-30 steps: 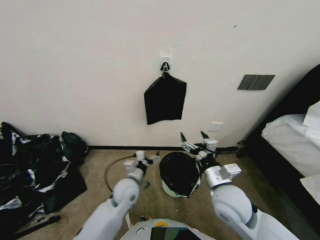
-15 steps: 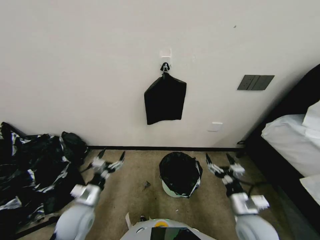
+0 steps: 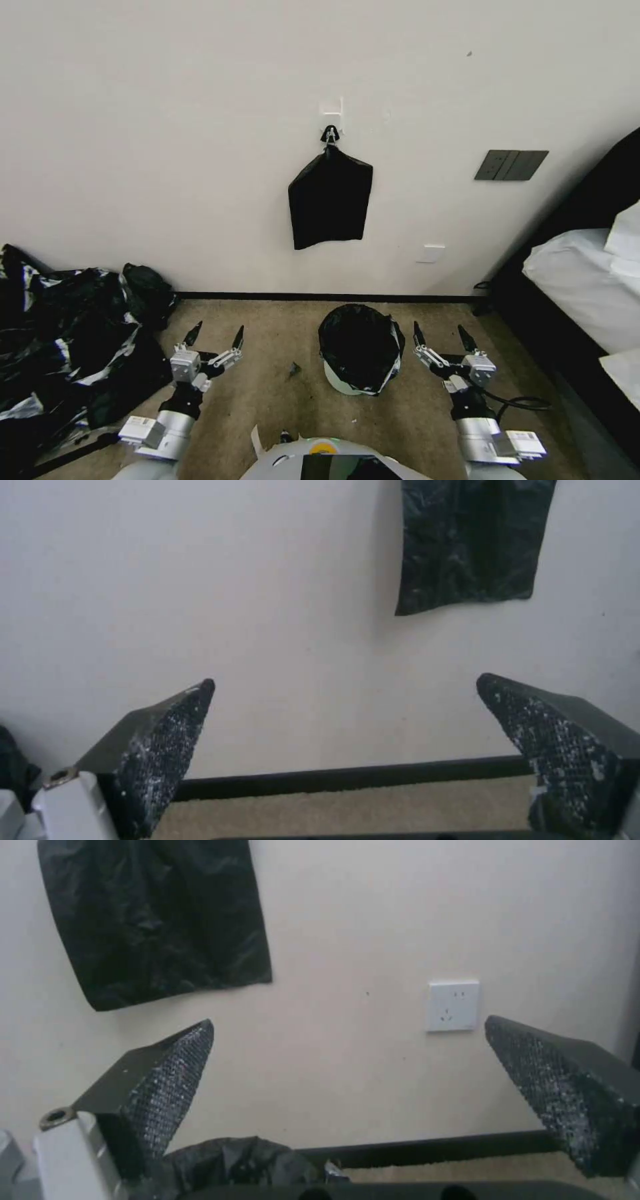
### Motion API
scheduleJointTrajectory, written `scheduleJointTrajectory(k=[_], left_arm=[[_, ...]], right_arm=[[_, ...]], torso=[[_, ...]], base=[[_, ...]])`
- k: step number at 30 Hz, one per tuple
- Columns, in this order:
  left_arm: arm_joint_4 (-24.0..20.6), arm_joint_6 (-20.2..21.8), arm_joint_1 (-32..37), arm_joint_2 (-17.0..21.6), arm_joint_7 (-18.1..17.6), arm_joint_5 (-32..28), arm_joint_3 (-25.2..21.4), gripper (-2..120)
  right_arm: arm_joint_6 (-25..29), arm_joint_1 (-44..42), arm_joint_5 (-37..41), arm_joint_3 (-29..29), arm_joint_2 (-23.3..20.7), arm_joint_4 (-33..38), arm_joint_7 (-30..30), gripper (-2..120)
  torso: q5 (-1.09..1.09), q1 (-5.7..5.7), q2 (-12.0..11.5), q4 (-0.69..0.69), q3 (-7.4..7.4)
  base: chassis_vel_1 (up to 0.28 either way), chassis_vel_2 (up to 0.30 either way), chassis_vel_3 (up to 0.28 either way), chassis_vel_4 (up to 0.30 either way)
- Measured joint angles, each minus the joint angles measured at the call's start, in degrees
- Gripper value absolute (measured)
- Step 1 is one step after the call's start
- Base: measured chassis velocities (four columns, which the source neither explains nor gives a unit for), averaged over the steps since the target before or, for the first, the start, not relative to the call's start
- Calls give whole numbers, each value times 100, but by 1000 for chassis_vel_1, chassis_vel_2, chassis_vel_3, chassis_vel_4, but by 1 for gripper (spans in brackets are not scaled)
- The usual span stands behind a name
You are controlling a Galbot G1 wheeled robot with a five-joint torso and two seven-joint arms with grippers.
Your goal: Place a trash bag onto the trash bin.
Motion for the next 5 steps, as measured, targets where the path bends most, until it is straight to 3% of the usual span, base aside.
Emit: scheduleJointTrajectory(k=[5], left_arm=[[1, -16, -36, -50, -107, 108, 195, 100]], right_arm=[[54, -18, -46, -4, -13, -5, 10, 100]], torso=[[0, 0, 0, 0, 0]], base=[[0, 0, 0, 0]])
